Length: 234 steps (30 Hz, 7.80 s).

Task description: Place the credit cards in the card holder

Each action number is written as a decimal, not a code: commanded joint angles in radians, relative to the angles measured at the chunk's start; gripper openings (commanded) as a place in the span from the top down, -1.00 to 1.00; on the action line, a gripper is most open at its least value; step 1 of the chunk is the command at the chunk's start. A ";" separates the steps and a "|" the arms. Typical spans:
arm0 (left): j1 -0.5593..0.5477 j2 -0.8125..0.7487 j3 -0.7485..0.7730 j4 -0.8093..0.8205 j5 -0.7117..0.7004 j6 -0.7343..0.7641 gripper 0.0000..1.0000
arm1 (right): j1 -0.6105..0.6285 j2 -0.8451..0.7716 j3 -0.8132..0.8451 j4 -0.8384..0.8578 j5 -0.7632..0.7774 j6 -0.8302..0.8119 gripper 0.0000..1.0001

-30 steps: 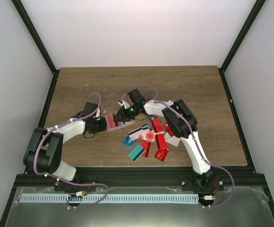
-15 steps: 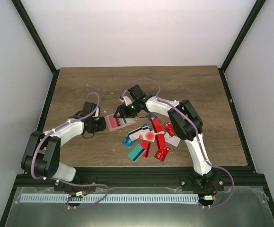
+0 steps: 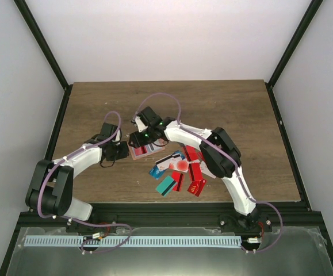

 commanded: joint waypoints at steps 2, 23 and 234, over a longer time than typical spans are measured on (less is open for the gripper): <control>0.002 -0.012 0.012 -0.008 -0.018 0.000 0.70 | 0.036 0.034 0.076 -0.048 0.239 -0.033 -0.10; 0.003 -0.016 0.000 0.001 -0.014 0.001 0.71 | 0.113 0.102 0.143 -0.084 0.414 -0.080 0.18; 0.024 0.330 -0.115 0.841 0.512 -0.357 0.52 | -0.172 -0.019 -0.383 0.395 -0.271 0.231 0.64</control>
